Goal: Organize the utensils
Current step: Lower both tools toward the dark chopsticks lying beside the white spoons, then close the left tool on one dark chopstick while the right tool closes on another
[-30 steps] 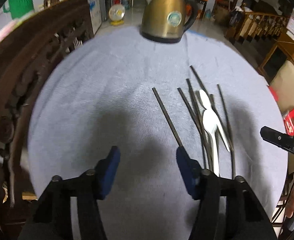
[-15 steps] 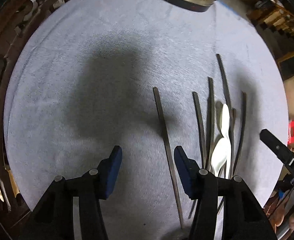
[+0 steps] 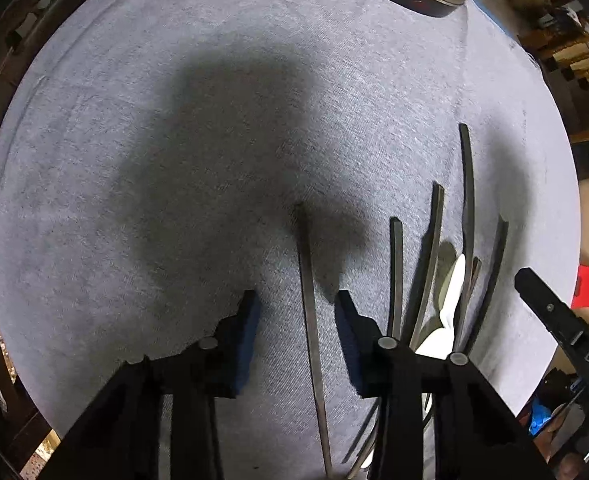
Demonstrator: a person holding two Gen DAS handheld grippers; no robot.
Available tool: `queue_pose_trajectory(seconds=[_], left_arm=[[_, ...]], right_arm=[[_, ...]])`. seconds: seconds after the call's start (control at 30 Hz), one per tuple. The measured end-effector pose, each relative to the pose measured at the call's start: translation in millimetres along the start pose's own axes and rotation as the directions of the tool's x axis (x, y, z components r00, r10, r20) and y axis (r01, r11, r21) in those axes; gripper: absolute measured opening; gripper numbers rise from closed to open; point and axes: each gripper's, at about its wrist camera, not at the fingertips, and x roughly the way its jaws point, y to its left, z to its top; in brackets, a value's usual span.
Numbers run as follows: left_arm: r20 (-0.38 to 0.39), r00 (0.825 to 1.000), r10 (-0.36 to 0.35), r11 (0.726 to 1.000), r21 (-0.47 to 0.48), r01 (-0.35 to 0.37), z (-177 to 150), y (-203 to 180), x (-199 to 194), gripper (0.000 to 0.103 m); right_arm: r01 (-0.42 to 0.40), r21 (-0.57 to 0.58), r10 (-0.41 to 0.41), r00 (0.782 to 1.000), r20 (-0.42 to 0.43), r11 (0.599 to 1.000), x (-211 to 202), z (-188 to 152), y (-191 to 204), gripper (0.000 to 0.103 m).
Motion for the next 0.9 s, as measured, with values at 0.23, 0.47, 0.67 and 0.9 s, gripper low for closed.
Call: queue_pose_trajectory(seconds=[0.23, 0.47, 0.67, 0.9], left_arm=[[-0.005, 1.000, 0.019, 1.000, -0.004, -0.019, 15.6, 3.4, 0.3, 0.016], [0.021, 0.996, 0.085, 0.996, 0.033, -0.085, 19.1, -35.8, 7.7, 0.009], [0.068, 0.991, 0.113, 0.988, 0.095, -0.119, 23.3, -51.5, 8.0, 0.006], [0.140, 0.987, 0.083, 0.981, 0.165, -0.106, 9.2, -66.9, -0.8, 0.006]], right_arm=[[0.054, -0.010, -0.054, 0.998, -0.043, 0.999, 26.4, 8.9, 4.9, 0.032], [0.118, -0.058, -0.119, 0.993, -0.013, 0.991, 35.8, 14.0, 14.5, 0.014], [0.076, -0.051, -0.076, 0.997, 0.005, 0.996, 35.6, 9.9, 7.7, 0.006], [0.004, -0.042, -0.002, 0.999, 0.050, 0.999, 9.6, -9.1, -17.0, 0.006]])
